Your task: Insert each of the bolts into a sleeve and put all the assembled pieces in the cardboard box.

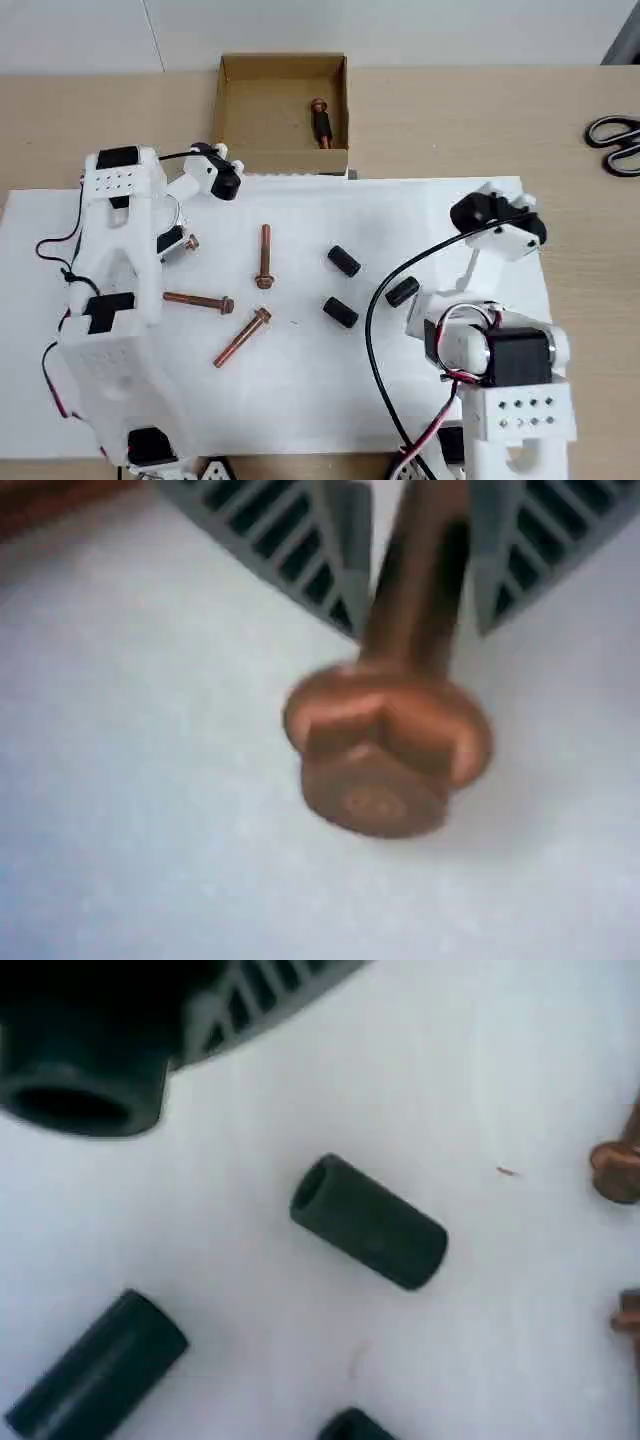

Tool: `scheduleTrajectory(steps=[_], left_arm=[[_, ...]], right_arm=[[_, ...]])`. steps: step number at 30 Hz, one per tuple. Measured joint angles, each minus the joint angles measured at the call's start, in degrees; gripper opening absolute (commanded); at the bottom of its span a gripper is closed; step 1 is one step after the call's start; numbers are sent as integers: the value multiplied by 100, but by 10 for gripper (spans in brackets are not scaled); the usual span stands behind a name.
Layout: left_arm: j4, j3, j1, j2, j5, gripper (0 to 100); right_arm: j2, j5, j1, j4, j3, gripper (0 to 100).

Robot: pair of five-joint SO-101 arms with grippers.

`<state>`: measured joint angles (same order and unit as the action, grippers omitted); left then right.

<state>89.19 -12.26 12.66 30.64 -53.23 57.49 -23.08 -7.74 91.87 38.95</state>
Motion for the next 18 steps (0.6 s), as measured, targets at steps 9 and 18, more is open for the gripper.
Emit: scheduleTrajectory(steps=[9,18], left_arm=[[-114,0,0,62,0,40],[-114,9,-44,62,-35,6]], right_arm=[[0,0,9,-18,97,4],[0,0,9,-316,97,4]])
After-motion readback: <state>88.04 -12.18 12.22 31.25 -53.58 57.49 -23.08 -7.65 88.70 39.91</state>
